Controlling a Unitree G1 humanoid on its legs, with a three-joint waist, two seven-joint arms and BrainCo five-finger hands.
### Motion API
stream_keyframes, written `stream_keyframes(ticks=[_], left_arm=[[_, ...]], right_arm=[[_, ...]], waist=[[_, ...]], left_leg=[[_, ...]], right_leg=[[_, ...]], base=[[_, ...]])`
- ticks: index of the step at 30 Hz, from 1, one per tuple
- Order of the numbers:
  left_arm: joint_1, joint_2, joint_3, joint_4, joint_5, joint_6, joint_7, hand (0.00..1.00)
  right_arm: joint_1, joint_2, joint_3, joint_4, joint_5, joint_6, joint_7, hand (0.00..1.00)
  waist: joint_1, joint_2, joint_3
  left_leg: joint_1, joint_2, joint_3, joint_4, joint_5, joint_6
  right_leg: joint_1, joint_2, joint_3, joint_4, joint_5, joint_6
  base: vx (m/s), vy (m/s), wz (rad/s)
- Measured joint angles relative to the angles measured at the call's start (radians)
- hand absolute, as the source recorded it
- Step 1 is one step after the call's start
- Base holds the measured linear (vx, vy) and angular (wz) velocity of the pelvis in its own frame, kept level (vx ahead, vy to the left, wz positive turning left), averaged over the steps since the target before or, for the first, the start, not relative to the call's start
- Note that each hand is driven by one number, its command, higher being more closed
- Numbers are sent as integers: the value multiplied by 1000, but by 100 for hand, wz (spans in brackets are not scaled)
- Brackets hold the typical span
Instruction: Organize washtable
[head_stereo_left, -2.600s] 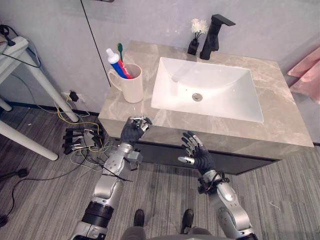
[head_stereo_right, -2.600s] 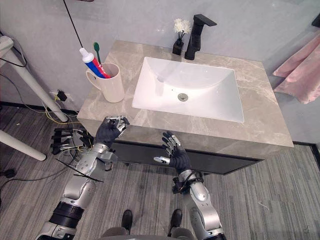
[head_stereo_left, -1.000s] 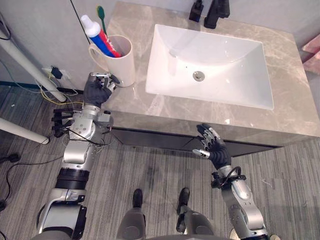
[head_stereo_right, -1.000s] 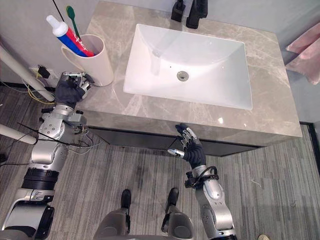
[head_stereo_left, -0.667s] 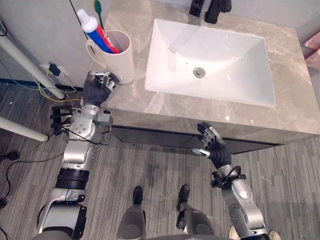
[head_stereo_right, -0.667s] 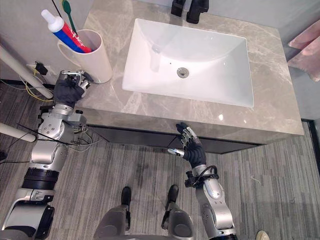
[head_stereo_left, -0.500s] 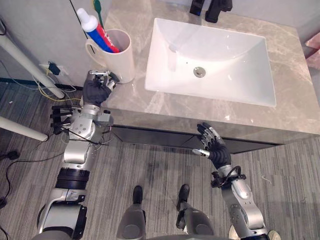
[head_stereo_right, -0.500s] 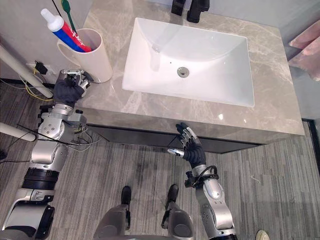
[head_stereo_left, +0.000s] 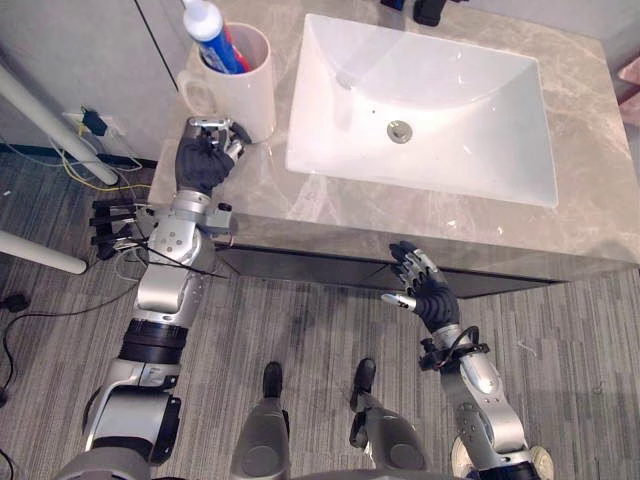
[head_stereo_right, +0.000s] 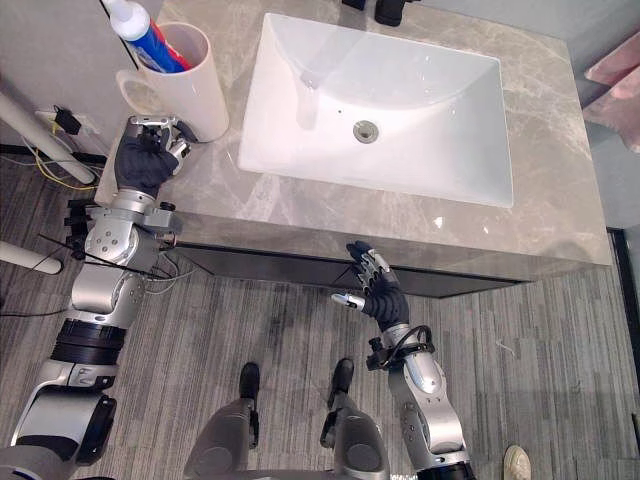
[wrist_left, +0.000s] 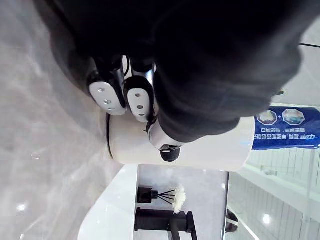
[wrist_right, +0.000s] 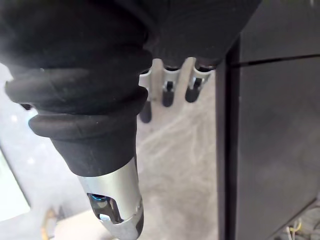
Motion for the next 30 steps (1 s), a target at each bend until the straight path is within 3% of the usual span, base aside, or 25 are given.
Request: stream_keyframes(ticks=[11,19,26,30], left_arm=[[-192,78,-81,184,-2,-1,21,100],[-303,136,-106,253,-16,20,40,100],[-534,215,-114,418,-42,23,83,100],[-638,254,-144,522,-51,29,85,100]], right_arm=[[-2,0,58,-10,1,0,1,0],[12,-1,83,-12,1,0,2,0],[34,0,110,-49,1,-3,0,0],[36,1,116,-52,2,-4,0,0]], waist=[[5,-25,15],[8,-54,29],[-13,-101,65],[-29,-105,66]], left_leg=[[-36,14,8,35,-9,-8],[-72,27,-2,32,10,-42],[-90,39,-2,33,24,-38],[-94,39,-7,33,24,-38]], right_leg=[[-13,15,13,-37,34,-13],[-49,22,9,-41,43,-35],[-71,36,14,-41,60,-36],[-73,39,11,-42,61,-35]], base=[[-27,1,-4],[-64,-9,1],[4,-12,-5],[74,3,0]])
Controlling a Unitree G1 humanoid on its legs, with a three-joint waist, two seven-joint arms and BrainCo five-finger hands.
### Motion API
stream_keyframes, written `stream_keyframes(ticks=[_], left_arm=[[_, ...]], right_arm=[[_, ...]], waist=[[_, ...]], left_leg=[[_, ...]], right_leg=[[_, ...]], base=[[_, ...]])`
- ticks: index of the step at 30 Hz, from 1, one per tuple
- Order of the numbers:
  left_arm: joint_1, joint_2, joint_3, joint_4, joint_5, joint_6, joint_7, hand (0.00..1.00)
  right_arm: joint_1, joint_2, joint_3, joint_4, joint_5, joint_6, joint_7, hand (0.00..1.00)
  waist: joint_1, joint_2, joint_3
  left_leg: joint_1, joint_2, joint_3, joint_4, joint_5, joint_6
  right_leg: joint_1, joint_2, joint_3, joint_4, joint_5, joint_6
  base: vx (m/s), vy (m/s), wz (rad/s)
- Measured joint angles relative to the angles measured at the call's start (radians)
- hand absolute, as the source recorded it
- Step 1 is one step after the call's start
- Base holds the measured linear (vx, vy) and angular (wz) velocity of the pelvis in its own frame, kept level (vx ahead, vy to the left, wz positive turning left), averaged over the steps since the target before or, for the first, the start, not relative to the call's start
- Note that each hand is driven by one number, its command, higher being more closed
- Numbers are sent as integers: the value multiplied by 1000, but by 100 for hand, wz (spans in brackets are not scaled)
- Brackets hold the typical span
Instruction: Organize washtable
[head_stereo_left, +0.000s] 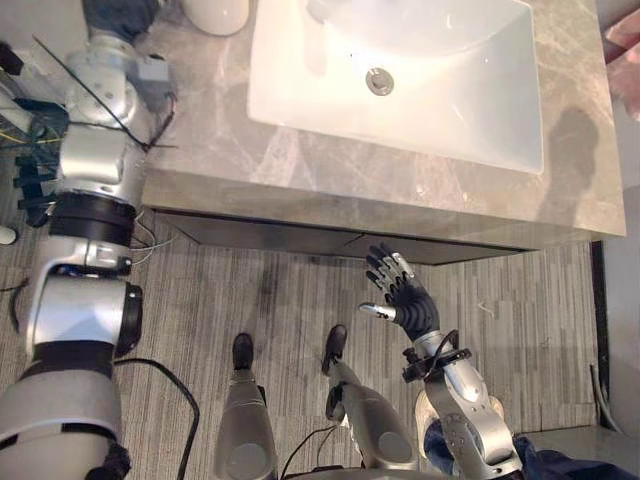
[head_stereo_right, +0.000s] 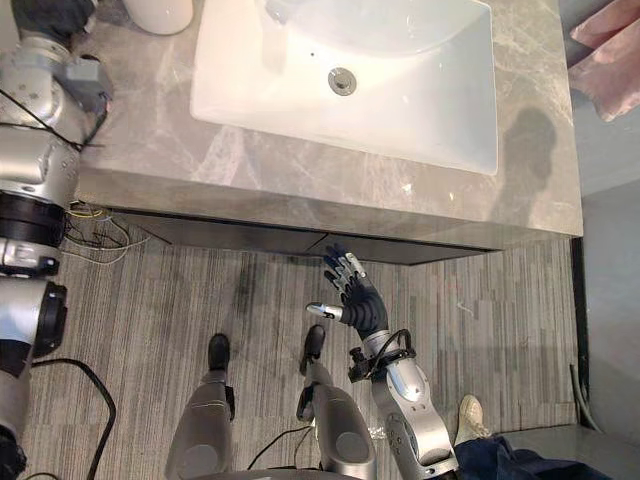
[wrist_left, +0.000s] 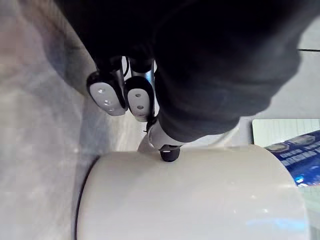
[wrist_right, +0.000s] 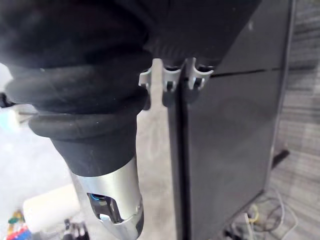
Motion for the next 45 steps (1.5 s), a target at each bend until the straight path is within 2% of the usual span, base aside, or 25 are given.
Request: stream_keyframes(ticks=[5,15,23,26,28,32,35,45], left_arm=[[-75,1,-6,58,-10,0,0,100],[-78,12,-10,90,-16,0,16,100],[1,5,11,82,14,8,13,100],[58,-15,43,40,35,10,3,100],[98,-29,48,39,52,11,-7,100],[200,-36,51,39,70,28,-10,100],[244,-63,61,38,91,34,-29,100],[331,-129,69,11,129,42,-52,100]], right_arm=[[13,0,1,-24,10,-1,0,0],[44,-4,7,-32,13,-4,2,0],[50,-19,47,-32,21,-3,5,0],[51,-19,50,-32,21,-2,17,0],[52,-20,48,-31,21,-1,18,0],[56,-22,46,-25,20,0,19,0],[56,-22,44,-18,18,5,19,0],[101,-21,14,10,5,14,19,0]], waist=[[-10,0,0],[-19,0,0],[-19,6,-2],[-9,18,-5],[4,42,-13],[7,88,-48],[11,106,-59],[3,122,-117]], left_leg=[[0,-1,-15,-1,0,0],[4,6,-19,-4,1,-2],[24,4,-20,-15,2,-2],[36,2,-27,-17,2,-2],[42,0,-34,-19,5,1],[73,-6,-46,-56,27,-1],[98,-9,-47,-81,40,-1],[118,-12,-48,-120,64,-5]], right_leg=[[3,0,1,0,0,0],[2,8,8,-1,0,-2],[18,10,0,-1,0,-2],[33,11,-5,-2,0,-1],[43,10,-7,-2,-1,0],[64,6,-16,-2,-4,4],[78,1,-18,-2,-4,4],[82,-6,-24,-2,-4,4]], base=[[31,13,3],[-18,3,-2],[15,6,0],[17,18,7],[-3,23,10],[-11,15,10],[-29,16,4],[-12,10,1]])
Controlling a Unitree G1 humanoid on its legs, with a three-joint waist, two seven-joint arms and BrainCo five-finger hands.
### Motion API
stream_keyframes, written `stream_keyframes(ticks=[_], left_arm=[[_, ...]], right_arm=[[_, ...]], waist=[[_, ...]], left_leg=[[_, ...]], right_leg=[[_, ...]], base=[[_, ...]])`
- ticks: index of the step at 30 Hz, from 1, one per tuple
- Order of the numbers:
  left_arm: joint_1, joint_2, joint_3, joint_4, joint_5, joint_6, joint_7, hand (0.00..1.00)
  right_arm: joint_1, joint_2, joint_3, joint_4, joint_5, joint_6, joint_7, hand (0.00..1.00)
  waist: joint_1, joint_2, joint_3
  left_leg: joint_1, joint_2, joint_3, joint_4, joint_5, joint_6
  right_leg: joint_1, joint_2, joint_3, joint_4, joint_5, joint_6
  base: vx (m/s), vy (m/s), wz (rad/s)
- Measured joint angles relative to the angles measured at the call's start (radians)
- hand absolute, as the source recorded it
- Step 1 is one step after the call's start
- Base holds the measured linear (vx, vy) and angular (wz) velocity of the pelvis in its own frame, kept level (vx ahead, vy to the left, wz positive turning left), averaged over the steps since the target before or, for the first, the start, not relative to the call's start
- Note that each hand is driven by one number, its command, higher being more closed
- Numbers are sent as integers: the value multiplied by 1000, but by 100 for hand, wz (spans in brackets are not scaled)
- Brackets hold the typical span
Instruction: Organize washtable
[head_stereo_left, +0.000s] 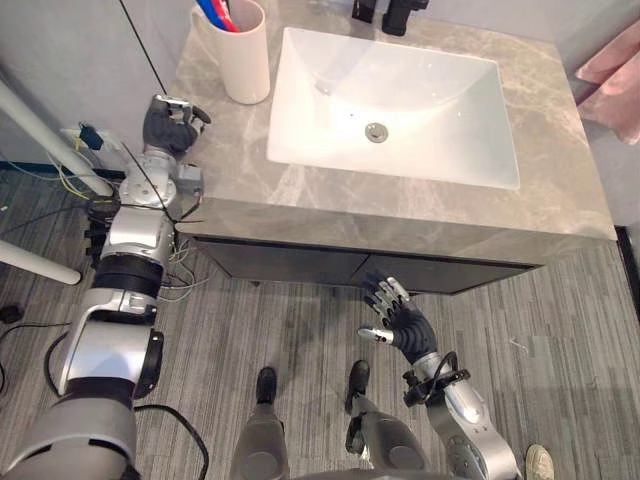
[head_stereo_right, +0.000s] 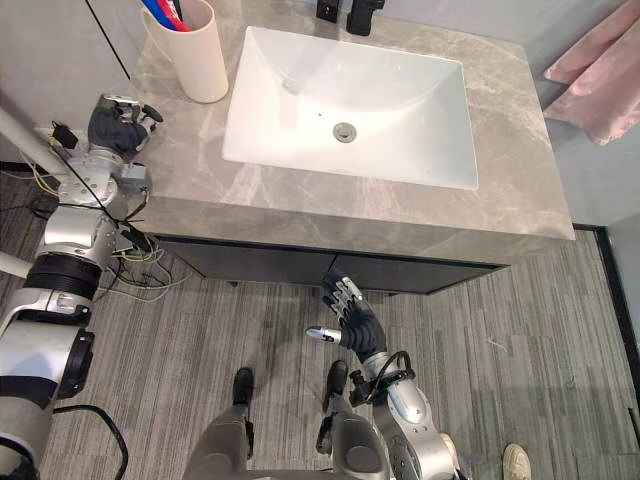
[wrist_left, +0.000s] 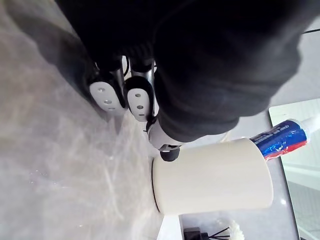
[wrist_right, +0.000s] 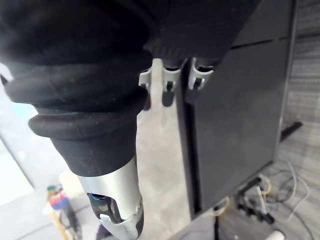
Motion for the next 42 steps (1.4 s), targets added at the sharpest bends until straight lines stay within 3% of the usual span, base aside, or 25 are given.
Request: stream_keyframes(ticks=[14,27,33,42], left_arm=[[3,-61,-45,-9,9,2,-17,100],[-10,-90,-74,-72,-1,0,-14,100],[-87,-72,-86,-40,-1,2,-14,100],[-269,65,-125,107,-41,1,-19,100]], right_arm=[[4,4,-19,0,-30,16,-1,0],[13,3,-31,0,-39,20,-18,0],[12,7,-37,0,-58,20,-20,0],[19,21,-37,-1,-58,18,-20,0]], waist=[[-27,9,-24],[-30,33,-26],[-29,35,-25],[-29,40,22]], left_leg=[[6,-3,10,-1,3,4],[-14,-1,39,-21,3,3],[-29,-4,41,-21,3,4],[-67,-3,31,-21,6,7]], right_leg=[[-2,1,16,-2,1,1],[-47,1,31,0,2,1],[-62,1,32,0,2,1],[-94,1,24,-3,5,2]], base=[[2,3,-1],[23,7,-6],[38,4,0],[2,2,2]])
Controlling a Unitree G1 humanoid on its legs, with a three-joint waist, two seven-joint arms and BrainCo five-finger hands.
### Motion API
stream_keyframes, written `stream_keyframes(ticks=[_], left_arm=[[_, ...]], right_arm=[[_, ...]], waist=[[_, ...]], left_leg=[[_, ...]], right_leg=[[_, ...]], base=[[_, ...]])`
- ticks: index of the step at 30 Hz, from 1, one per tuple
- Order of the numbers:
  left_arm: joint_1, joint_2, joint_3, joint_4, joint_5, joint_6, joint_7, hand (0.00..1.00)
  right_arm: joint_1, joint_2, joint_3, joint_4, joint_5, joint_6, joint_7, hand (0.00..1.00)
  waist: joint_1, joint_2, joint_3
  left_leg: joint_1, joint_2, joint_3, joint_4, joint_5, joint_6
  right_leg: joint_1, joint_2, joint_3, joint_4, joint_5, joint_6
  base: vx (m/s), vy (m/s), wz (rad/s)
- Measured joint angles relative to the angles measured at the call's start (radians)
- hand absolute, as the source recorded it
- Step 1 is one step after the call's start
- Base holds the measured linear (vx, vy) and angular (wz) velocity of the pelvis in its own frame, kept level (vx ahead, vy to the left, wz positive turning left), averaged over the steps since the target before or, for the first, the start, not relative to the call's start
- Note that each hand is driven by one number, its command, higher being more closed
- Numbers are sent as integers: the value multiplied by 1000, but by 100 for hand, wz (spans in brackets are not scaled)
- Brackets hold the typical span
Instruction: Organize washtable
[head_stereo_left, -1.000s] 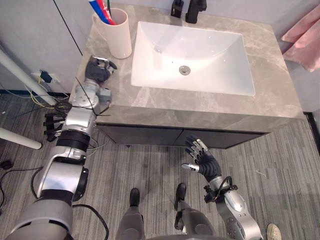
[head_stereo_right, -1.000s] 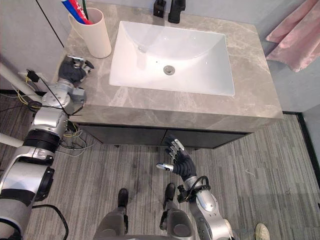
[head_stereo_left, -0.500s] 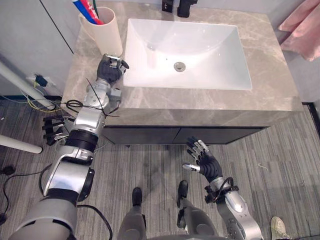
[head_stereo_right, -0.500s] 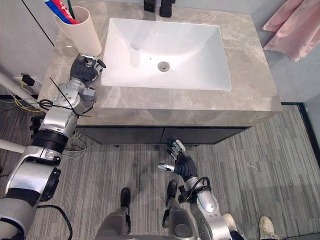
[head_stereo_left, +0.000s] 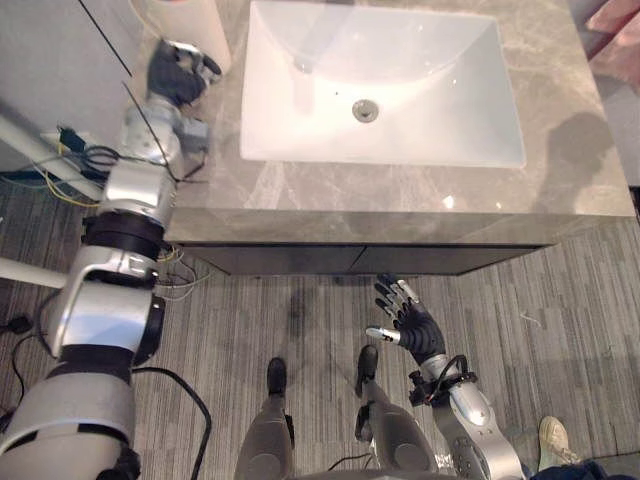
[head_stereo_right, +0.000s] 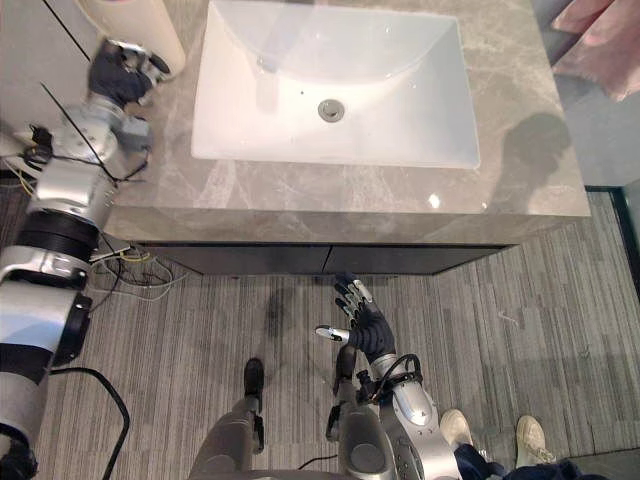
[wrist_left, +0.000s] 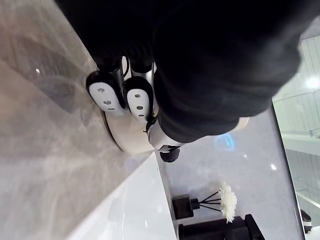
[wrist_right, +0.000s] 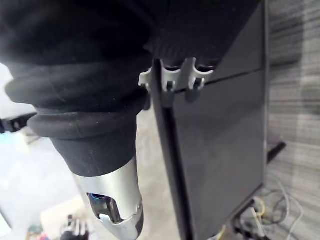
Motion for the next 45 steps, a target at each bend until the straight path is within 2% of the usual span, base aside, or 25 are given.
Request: stream_keyframes(ticks=[4,9,12,16,22,26,31,37,45], left_arm=[[-88,77,-32,33,-7,0,0,100],[-159,124,-66,40,-39,-4,-2,100],[-188,124,-72,37,-40,-23,-1,100],[-211,125,-83,37,-50,-23,1,100],[-294,128,-113,36,-61,-25,6,100],[-323,131,-125,43,-60,-27,7,100],[-431,133,-145,134,-61,-28,6,100],[-484,154,-150,194,-61,-23,5,100],[-512,169,-139,218,-58,-18,21,100]], right_arm=[[0,0,1,0,0,-3,0,0],[0,1,3,-1,0,-14,0,0],[0,2,20,-2,1,-27,0,0],[0,4,27,-2,1,-30,1,0],[-1,3,29,-2,3,-35,3,0],[-1,2,29,-2,3,-36,4,0],[-1,4,27,-3,4,-37,4,0],[-1,4,21,-3,5,-38,3,0],[-1,3,1,-3,22,-38,3,0]], waist=[[0,-9,36],[0,-32,87],[1,-43,97],[0,-45,103],[0,-58,149],[-1,-59,150],[-11,-75,166],[-28,-77,170],[-29,-79,171]], left_leg=[[-25,-1,-4,0,8,1],[-45,-2,-17,1,9,2],[-73,-4,-26,4,11,2],[-76,-5,-30,3,11,3],[-97,-6,-35,19,11,3],[-110,-5,-31,19,11,3],[-118,-5,-25,19,11,3],[-126,-4,-23,19,11,3],[-135,0,-8,19,11,2]], right_leg=[[-24,0,-3,3,3,0],[-36,-1,-7,3,3,0],[-58,-2,-13,3,3,0],[-58,-2,-16,3,3,0],[-69,-3,-18,3,3,-1],[-86,-2,-12,3,6,-1],[-97,-2,-5,3,9,-4],[-107,0,-3,3,10,-5],[-123,3,11,3,15,-9]], base=[[37,4,4],[35,10,7],[28,15,8],[28,9,4],[1,6,2],[5,3,-2],[21,6,-4],[0,0,0],[4,-1,-5]])
